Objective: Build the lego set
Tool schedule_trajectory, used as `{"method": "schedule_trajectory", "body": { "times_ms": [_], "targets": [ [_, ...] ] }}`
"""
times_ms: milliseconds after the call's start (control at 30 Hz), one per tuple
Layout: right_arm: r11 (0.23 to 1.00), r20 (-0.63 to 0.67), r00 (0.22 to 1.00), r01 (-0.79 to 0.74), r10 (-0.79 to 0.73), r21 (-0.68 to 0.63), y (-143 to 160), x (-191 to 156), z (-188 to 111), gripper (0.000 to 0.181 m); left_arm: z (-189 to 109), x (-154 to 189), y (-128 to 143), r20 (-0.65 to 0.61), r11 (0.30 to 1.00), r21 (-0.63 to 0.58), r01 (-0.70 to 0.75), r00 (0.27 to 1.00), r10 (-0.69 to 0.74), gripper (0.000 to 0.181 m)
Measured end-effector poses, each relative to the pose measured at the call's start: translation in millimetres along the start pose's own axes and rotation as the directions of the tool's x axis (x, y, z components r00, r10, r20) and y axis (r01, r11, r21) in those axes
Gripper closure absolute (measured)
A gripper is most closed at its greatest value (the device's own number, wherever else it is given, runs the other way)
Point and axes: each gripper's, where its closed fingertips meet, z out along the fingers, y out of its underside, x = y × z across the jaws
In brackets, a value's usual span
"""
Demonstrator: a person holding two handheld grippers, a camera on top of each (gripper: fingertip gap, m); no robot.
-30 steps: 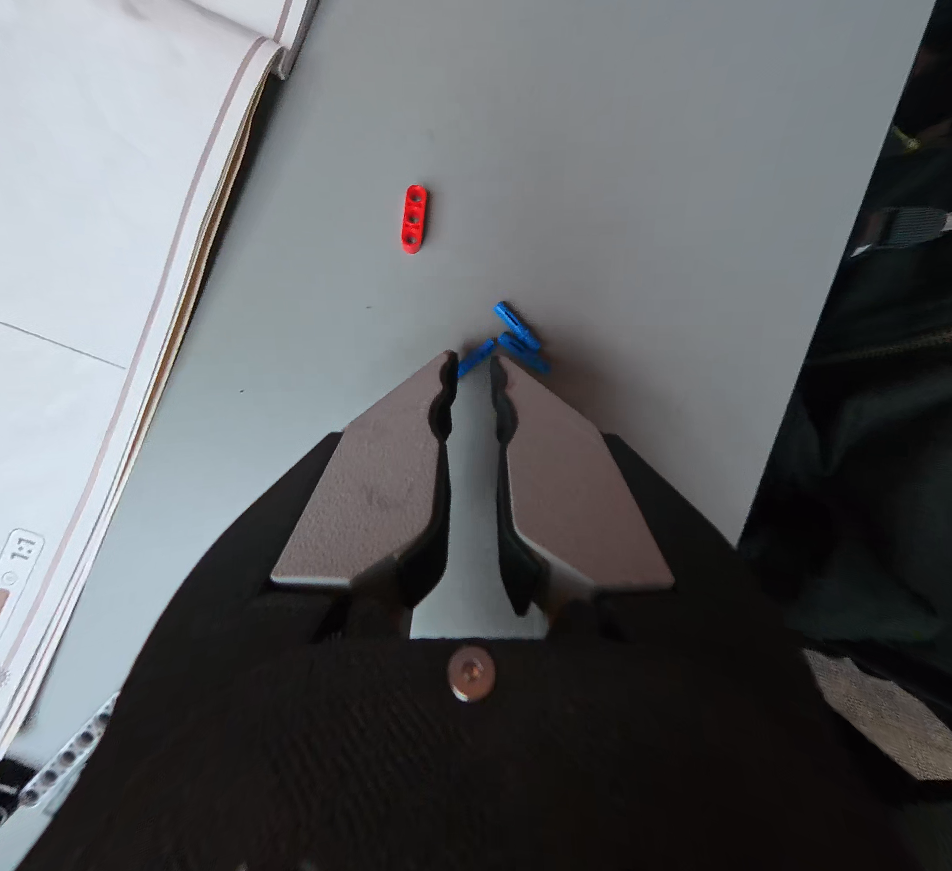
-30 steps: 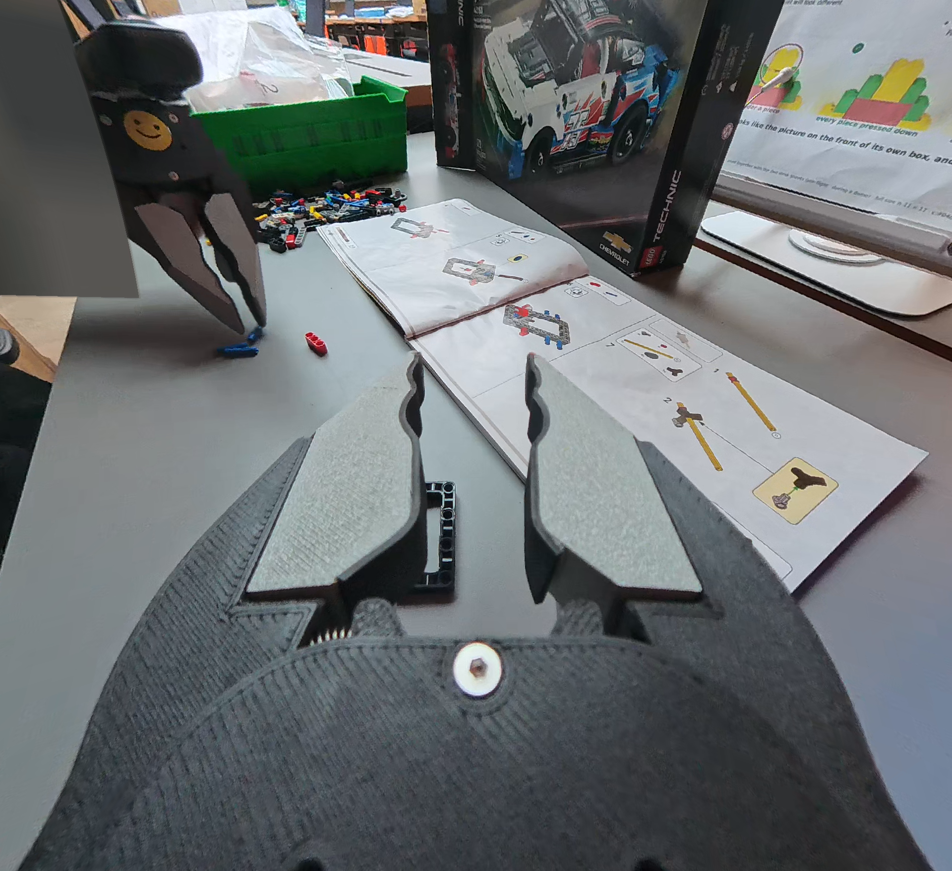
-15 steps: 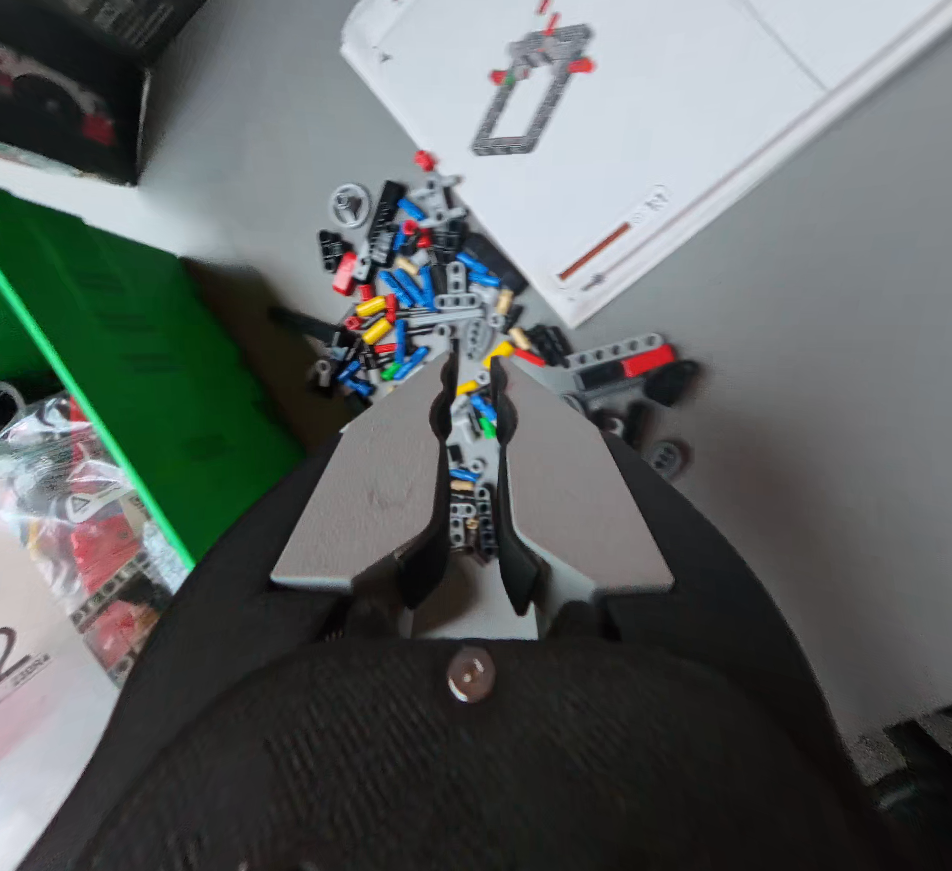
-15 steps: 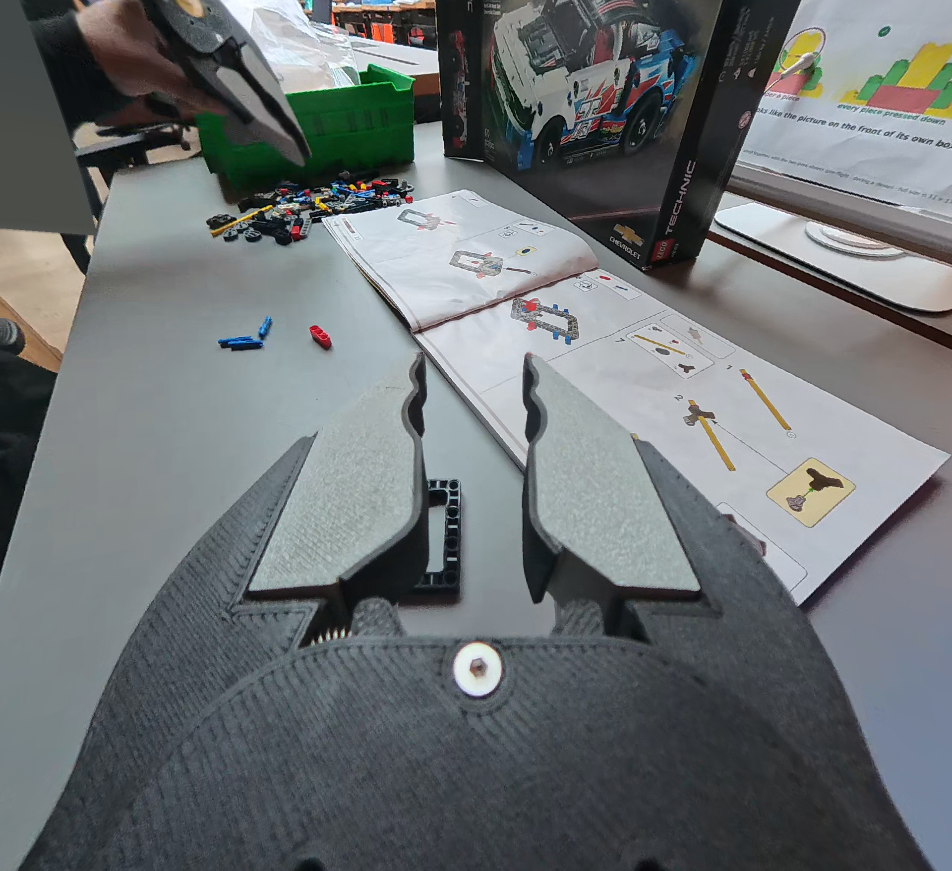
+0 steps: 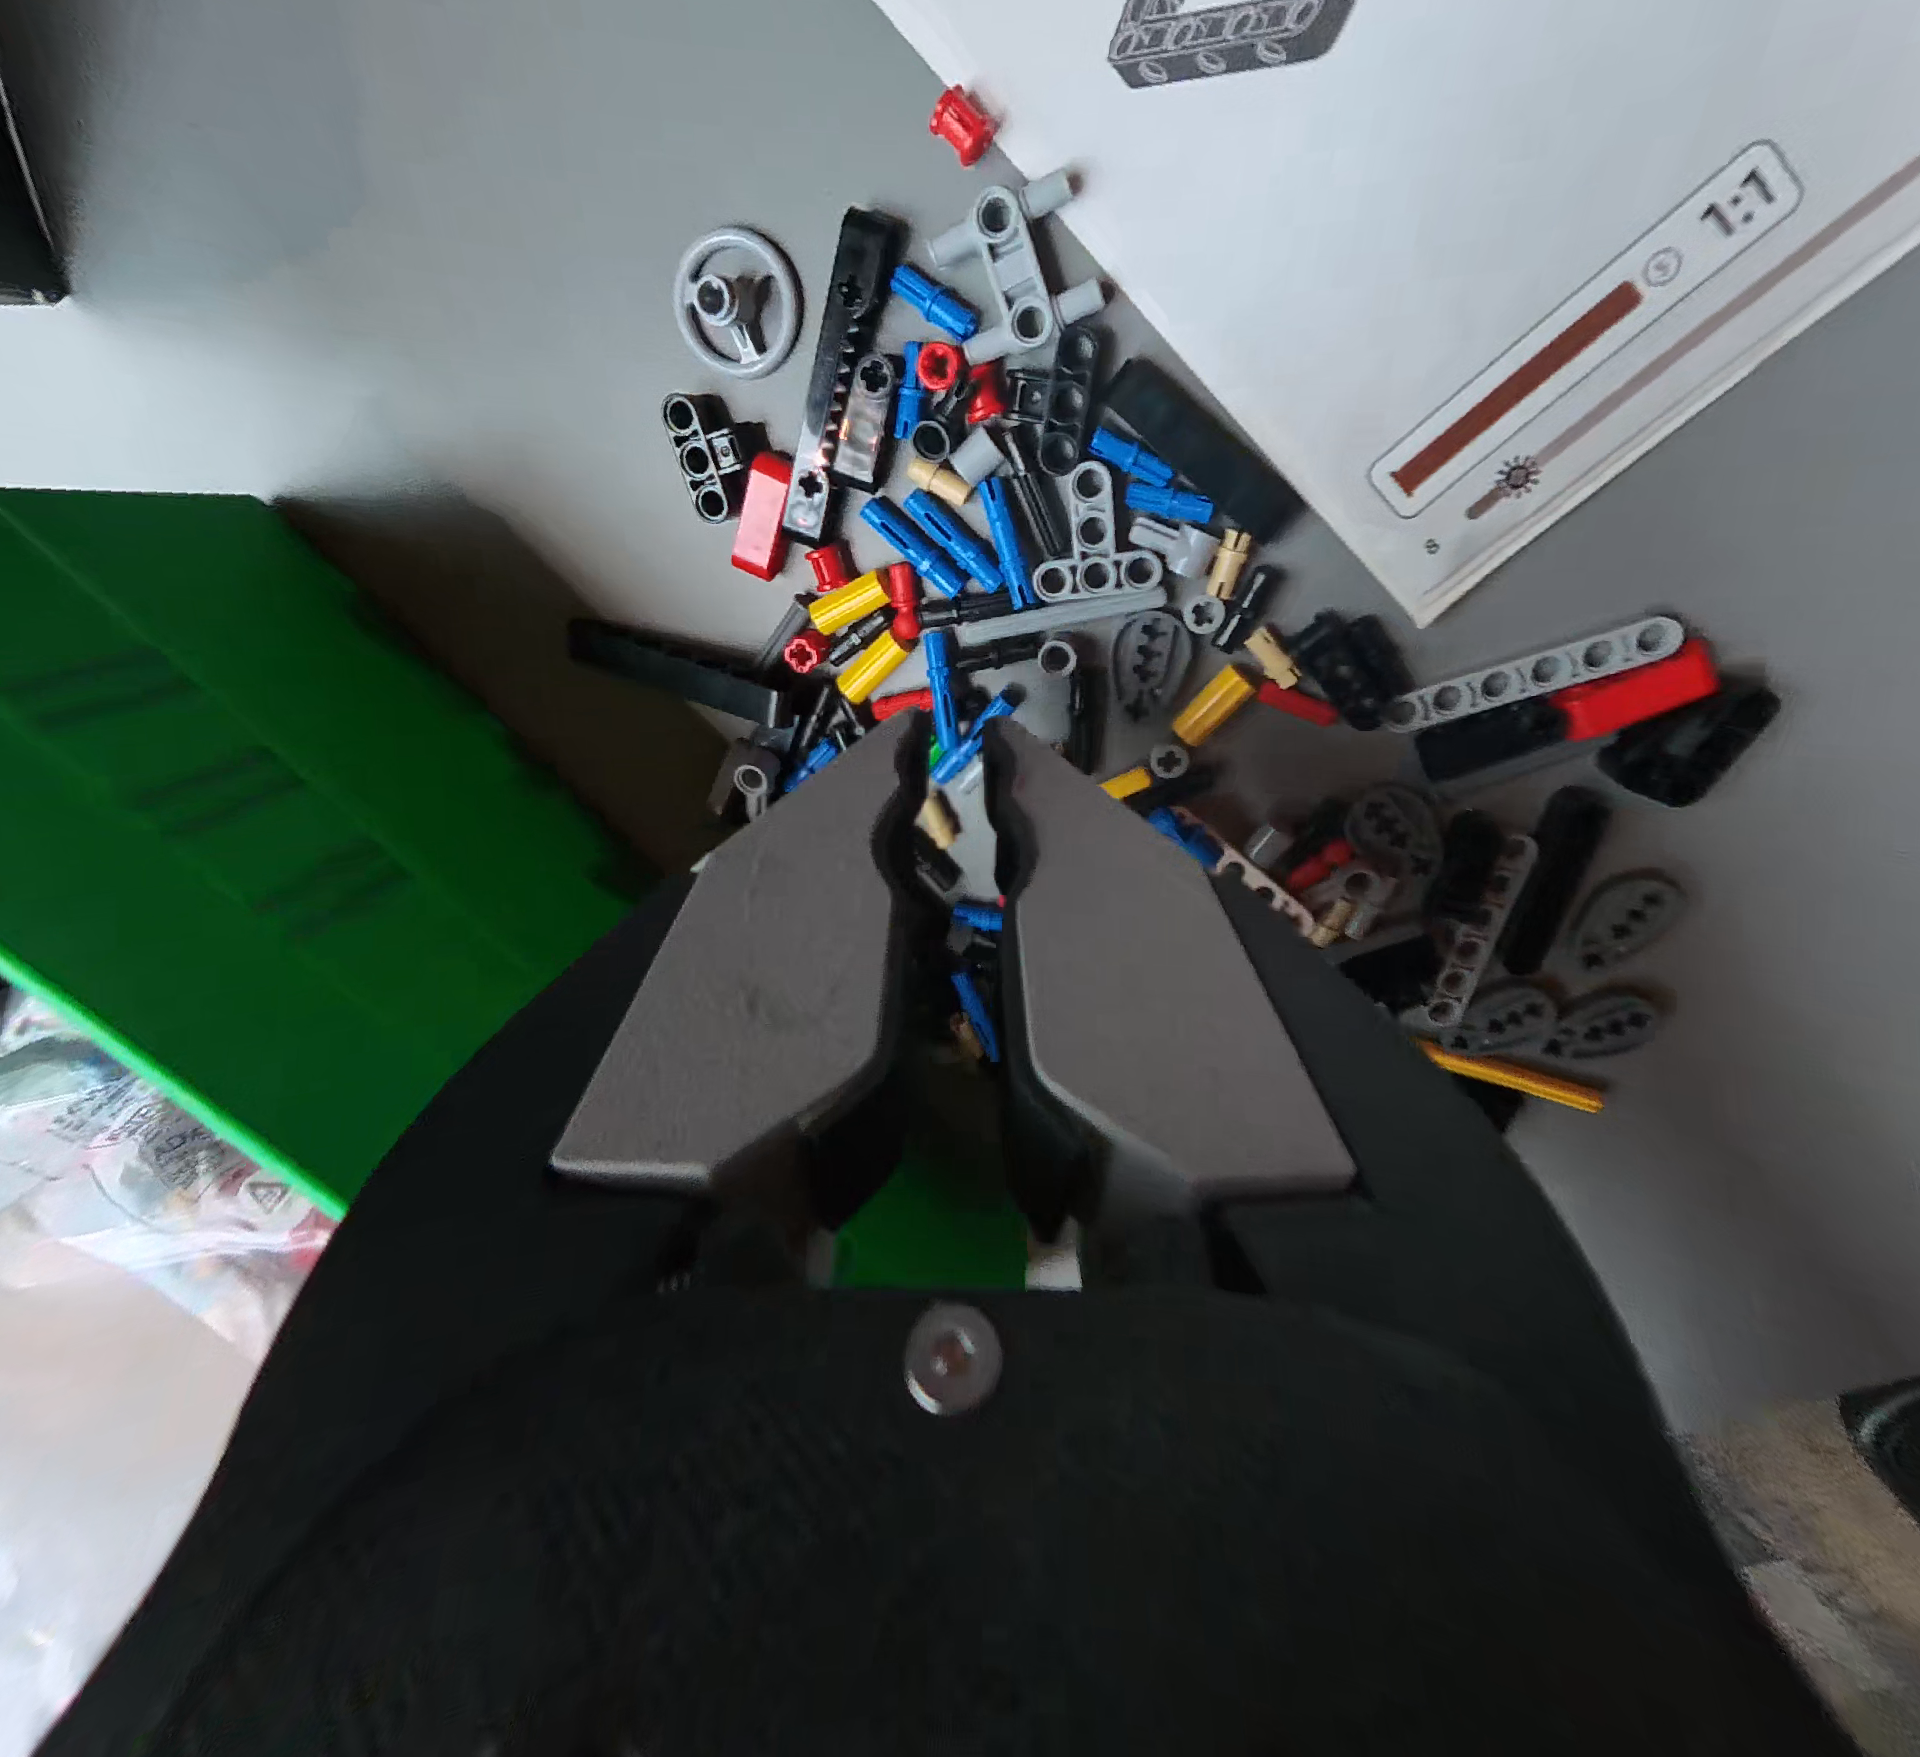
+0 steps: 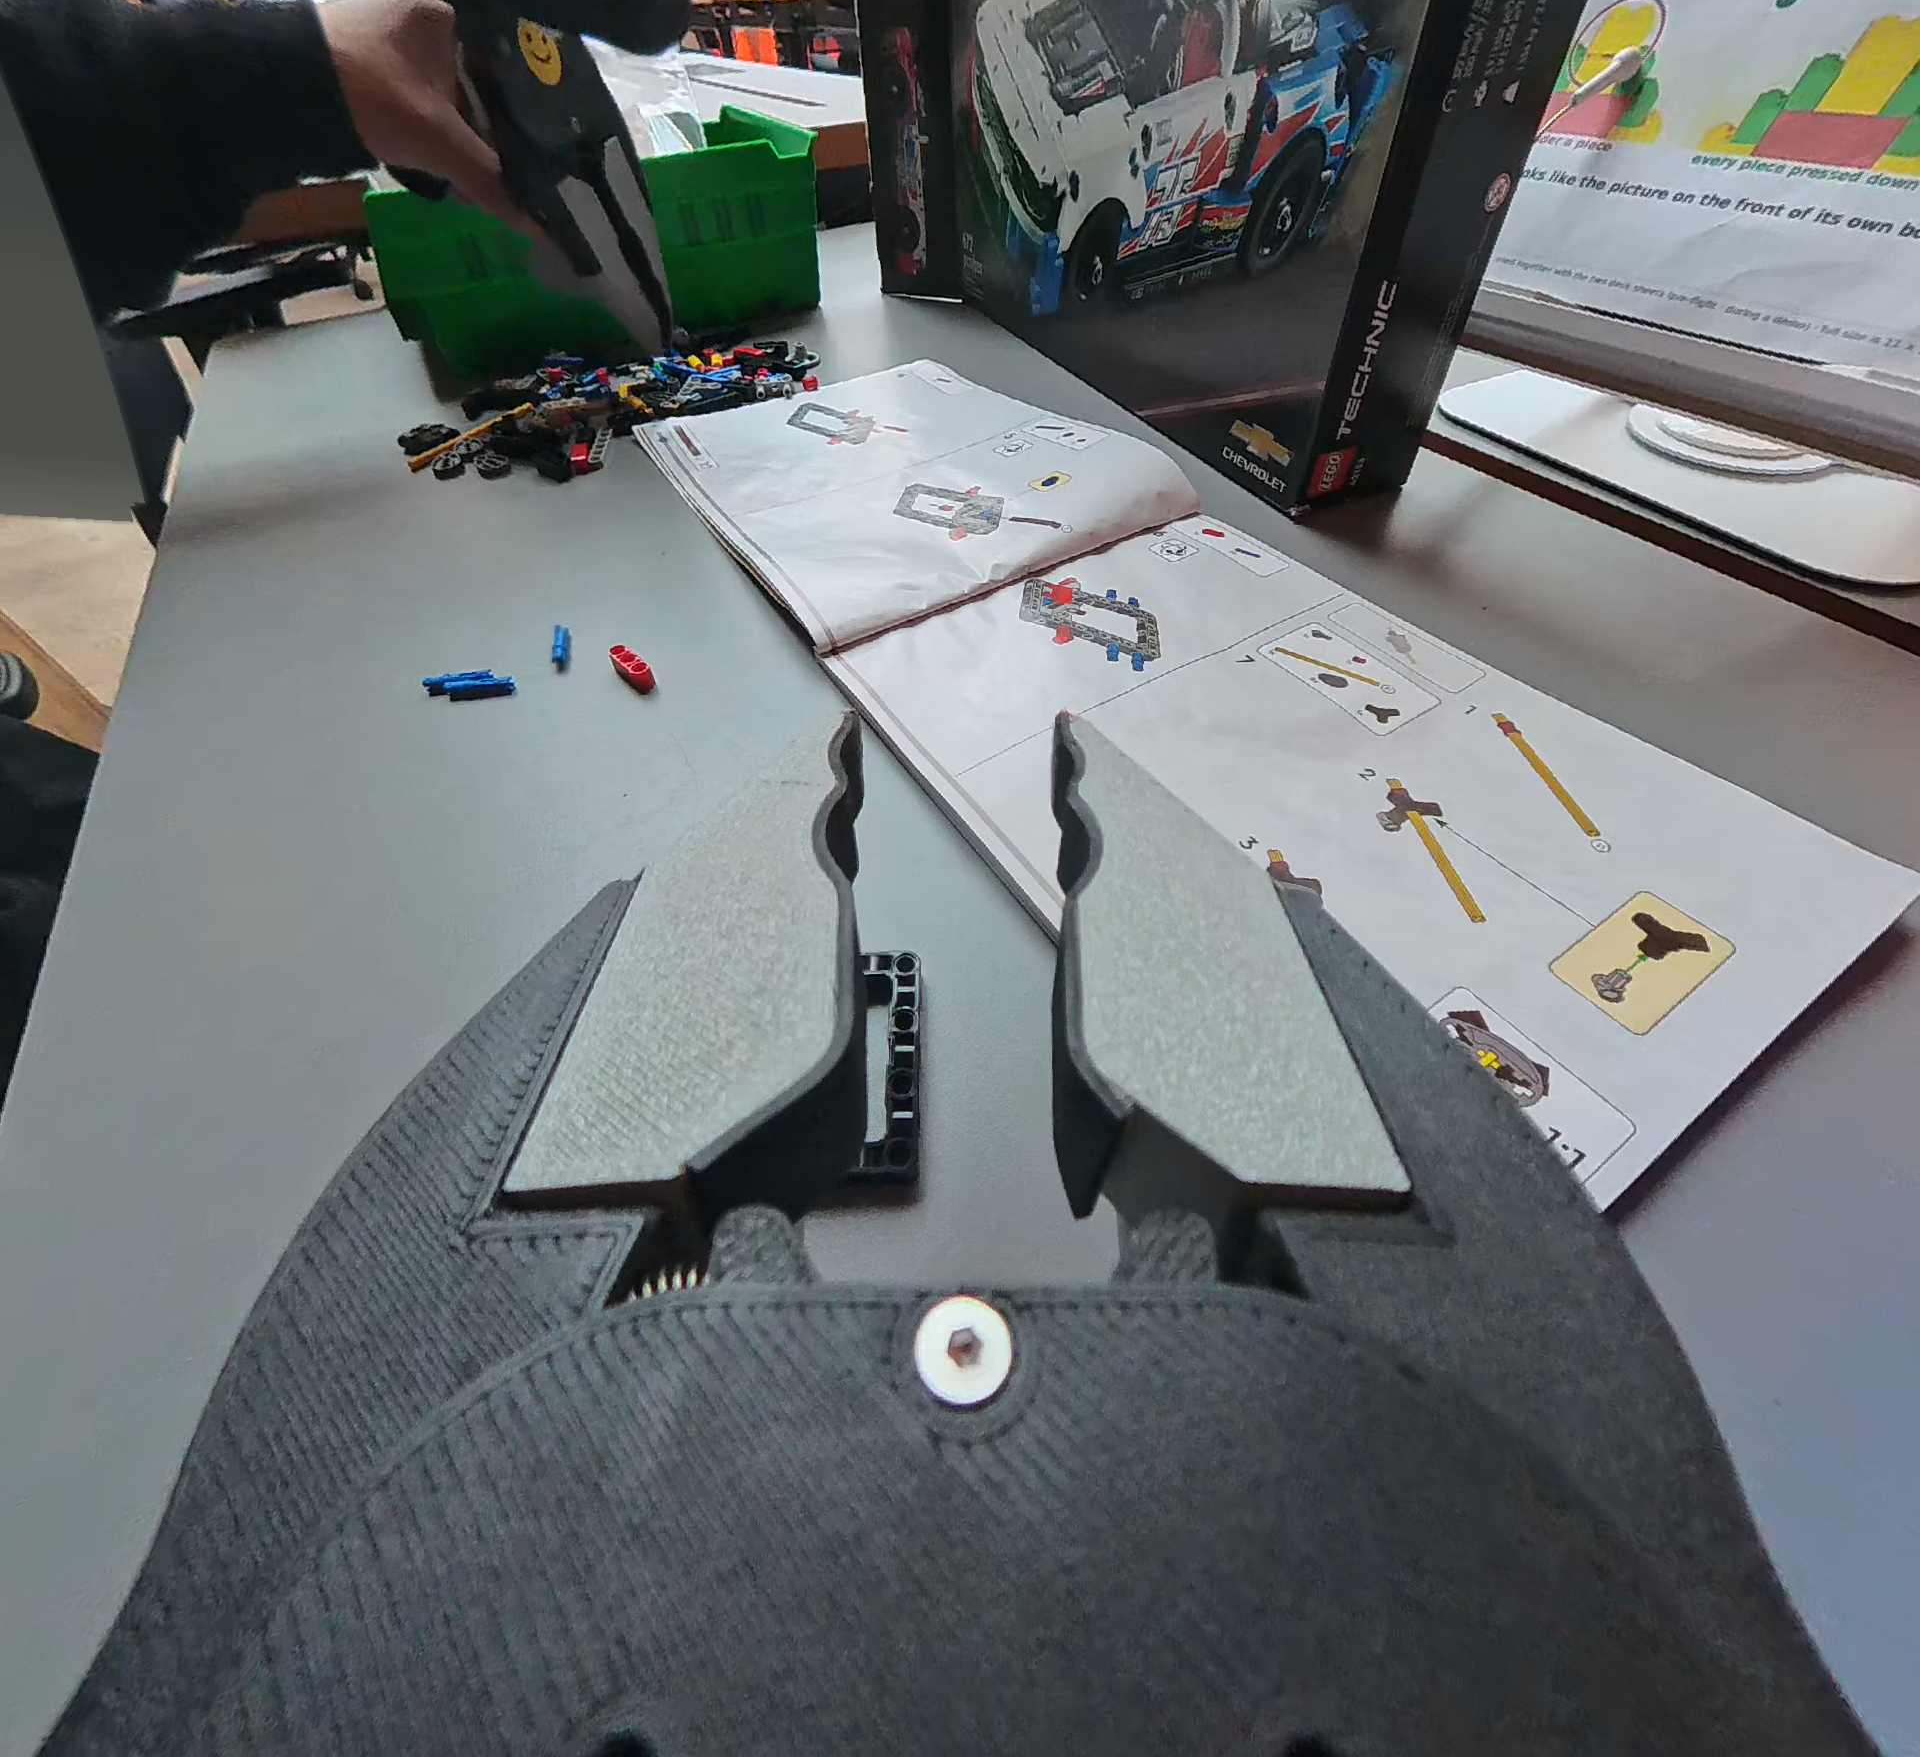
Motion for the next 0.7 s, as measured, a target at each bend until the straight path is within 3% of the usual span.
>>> {"method": "schedule_trajectory", "body": {
  "times_ms": [433,600,700],
  "targets": [
    [1.0,0.005,1.0,-0.001,0.001,0.012,-2.6,-1.5,-2.0,0.148,11.9,0.8,3.6,-0.06,0.999,-0.048,0.02,0.998,-0.023,0.178],
    [1.0,0.001,1.0,-0.008,0.008,0.014,-2.1,0.0,-2.5,0.148,-17.6,1.2,-3.1,-0.012,0.999,0.027,0.033,0.999,-0.032,0.178],
    [1.0,-0.001,1.0,-0.007,0.007,0.008,-1.1,0.4,-2.0,0.148,-44.3,42.7,-26.2,-0.083,0.991,0.135,0.007,0.997,0.004,0.178]
  ]
}}
